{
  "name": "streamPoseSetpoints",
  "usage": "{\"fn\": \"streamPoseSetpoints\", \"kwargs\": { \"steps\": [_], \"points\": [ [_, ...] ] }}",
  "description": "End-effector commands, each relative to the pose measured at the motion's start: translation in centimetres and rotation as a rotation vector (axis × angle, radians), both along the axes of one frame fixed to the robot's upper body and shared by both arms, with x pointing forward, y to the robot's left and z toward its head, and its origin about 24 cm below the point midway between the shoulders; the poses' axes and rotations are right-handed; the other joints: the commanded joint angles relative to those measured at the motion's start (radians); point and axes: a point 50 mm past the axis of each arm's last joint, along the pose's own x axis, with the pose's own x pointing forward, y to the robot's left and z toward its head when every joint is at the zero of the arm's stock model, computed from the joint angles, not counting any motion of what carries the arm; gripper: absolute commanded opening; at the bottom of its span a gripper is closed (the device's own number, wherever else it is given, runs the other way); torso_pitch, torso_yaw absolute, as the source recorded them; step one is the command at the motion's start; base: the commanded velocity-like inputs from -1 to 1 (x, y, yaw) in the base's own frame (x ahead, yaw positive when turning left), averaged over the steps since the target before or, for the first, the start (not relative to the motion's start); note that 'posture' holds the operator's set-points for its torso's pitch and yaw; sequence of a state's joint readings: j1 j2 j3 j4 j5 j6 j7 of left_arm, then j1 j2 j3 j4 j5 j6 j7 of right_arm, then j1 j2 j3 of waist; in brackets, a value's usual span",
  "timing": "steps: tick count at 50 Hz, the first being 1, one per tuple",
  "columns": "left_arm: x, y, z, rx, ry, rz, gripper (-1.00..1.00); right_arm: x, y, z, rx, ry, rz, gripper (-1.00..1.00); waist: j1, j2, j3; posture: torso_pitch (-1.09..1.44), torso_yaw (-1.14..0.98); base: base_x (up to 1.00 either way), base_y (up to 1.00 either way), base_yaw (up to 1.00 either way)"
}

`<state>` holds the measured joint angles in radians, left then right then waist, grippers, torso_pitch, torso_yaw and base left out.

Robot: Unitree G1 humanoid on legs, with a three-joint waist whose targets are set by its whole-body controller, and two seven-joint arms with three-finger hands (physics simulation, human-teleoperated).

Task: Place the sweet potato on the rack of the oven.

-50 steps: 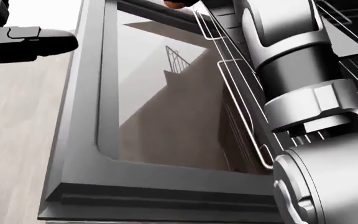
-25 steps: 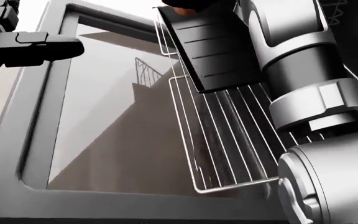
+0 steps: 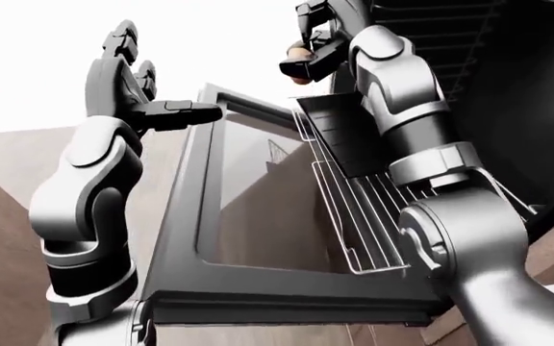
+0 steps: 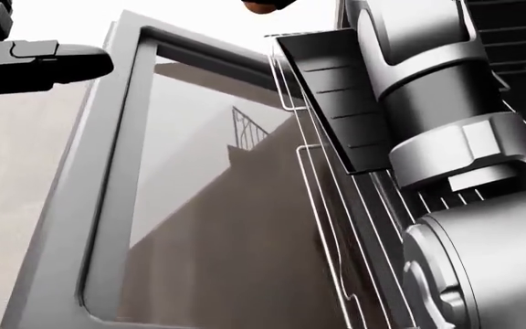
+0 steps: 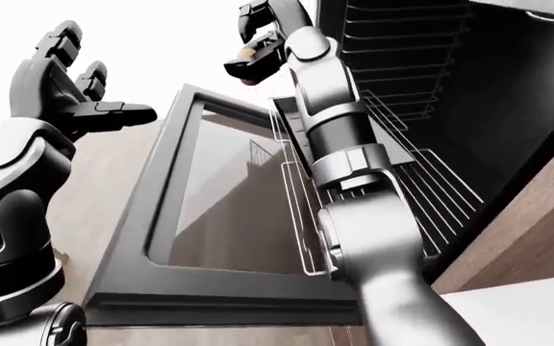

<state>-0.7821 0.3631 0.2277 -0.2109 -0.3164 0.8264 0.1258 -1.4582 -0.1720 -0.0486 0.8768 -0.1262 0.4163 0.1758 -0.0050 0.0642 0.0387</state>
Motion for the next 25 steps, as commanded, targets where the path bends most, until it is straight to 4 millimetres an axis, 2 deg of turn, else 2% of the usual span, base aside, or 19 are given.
{"fn": "streamPoseSetpoints", "kwargs": {
  "steps": [1,3,6,7,8,9,10,11,14,15,16,17,18,19,20,22,23,24,25],
  "points": [
    [-0.4,-0.3,1.5,0.006,-0.075,-0.013,1.0,-0.6,-0.3,2.5,0.015,-0.1,-0.008,-1.0,-0.003,0.009,-0.016,0.0,0.0,0.41,-0.02,0.0],
    [-0.4,-0.3,1.6,0.006,-0.075,-0.013,1.0,-0.5,-0.3,2.4,0.014,-0.099,-0.008,-1.0,0.005,-0.009,-0.018,0.0,0.0,0.39,0.0,0.0],
    [-0.4,-0.2,1.5,0.006,-0.075,-0.013,1.0,-0.5,-0.3,2.5,0.01,-0.099,-0.009,-1.0,0.015,-0.049,-0.025,0.0,0.0,0.36,0.0,0.0],
    [-0.3,-0.3,1.5,0.006,-0.075,-0.014,1.0,-0.6,-0.3,2.7,0.009,-0.1,-0.01,-1.0,0.016,-0.071,-0.025,0.0,0.0,0.19,0.0,0.0],
    [-0.4,-0.3,1.5,0.006,-0.075,-0.014,1.0,-0.6,-0.3,2.8,0.008,-0.104,-0.011,-1.0,0.016,-0.104,-0.032,0.0,0.0,0.02,0.0,0.0],
    [-0.4,-0.3,1.5,0.006,-0.076,-0.013,1.0,-0.6,-0.3,2.9,0.008,-0.105,-0.011,-1.0,0.018,-0.077,-0.021,0.0,0.0,0.0,0.0,0.0],
    [-0.4,-0.3,1.6,0.006,-0.076,-0.013,1.0,-0.6,-0.3,2.9,0.005,-0.105,-0.016,-1.0,0.026,-0.1,-0.005,0.0,0.0,0.0,0.0,0.0],
    [-0.5,-0.3,1.7,0.006,-0.078,-0.013,1.0,-0.6,-0.4,3.0,0.005,-0.104,-0.02,-1.0,0.025,-0.11,0.012,0.0,0.0,0.0,0.0,0.0],
    [-0.5,-0.3,1.6,0.006,-0.078,-0.014,1.0,-0.6,-0.4,3.1,0.009,-0.1,-0.027,-1.0,0.022,-0.089,0.023,0.0,0.0,0.0,0.0,0.0],
    [-0.5,-0.3,1.6,0.006,-0.078,-0.014,1.0,-0.6,-0.4,3.1,0.007,-0.1,-0.03,-1.0,0.022,-0.086,0.015,0.0,0.0,-0.28,-0.03,0.0],
    [-0.5,-0.3,1.7,0.006,-0.078,-0.013,1.0,-0.6,-0.4,3.2,0.01,-0.105,-0.03,-1.0,0.023,-0.083,-0.016,0.0,0.0,-0.3,-0.04,0.0],
    [-0.5,-0.3,1.7,0.006,-0.077,-0.013,1.0,-0.6,-0.4,3.2,0.007,-0.105,-0.031,-1.0,0.022,-0.078,-0.011,0.0,0.0,0.0,0.0,0.0],
    [-0.5,-0.3,1.6,0.006,-0.078,-0.014,1.0,-0.6,-0.5,3.2,0.008,-0.106,-0.031,-1.0,0.017,-0.073,0.023,0.0,0.0,0.0,0.0,0.0],
    [-0.5,-0.3,1.6,0.007,-0.078,-0.013,1.0,-0.6,-0.5,3.2,0.007,-0.106,-0.033,-1.0,0.012,-0.064,0.023,0.0,0.0,0.0,0.0,0.0],
    [-0.5,-0.2,1.6,0.007,-0.077,-0.013,1.0,-0.6,-0.5,3.3,0.004,-0.108,-0.036,-1.0,0.007,-0.047,0.012,0.0,0.0,0.0,0.0,0.0],
    [-0.5,-0.2,1.6,0.006,-0.078,-0.012,1.0,-0.5,-0.8,3.3,-0.006,-0.107,-0.051,-1.0,-0.002,0.008,-0.011,0.0,0.0,0.0,0.0,0.0],
    [-0.5,-0.2,1.7,0.007,-0.078,-0.012,1.0,-0.5,-0.9,3.3,-0.007,-0.105,-0.055,-1.0,-0.012,-0.007,-0.012,0.0,0.0,0.0,0.0,0.0],
    [-0.5,-0.2,1.7,0.007,-0.079,-0.013,1.0,-0.5,-1.1,3.3,-0.015,-0.103,-0.067,-1.0,-0.003,-0.013,-0.007,0.0,0.0,0.0,0.0,0.0],
    [-0.5,-0.3,1.6,0.007,-0.078,-0.013,1.0,-0.4,-1.4,3.2,-0.024,-0.095,-0.081,-1.0,0.001,-0.014,-0.018,0.0,0.0,0.0,0.0,0.0]
  ]
}}
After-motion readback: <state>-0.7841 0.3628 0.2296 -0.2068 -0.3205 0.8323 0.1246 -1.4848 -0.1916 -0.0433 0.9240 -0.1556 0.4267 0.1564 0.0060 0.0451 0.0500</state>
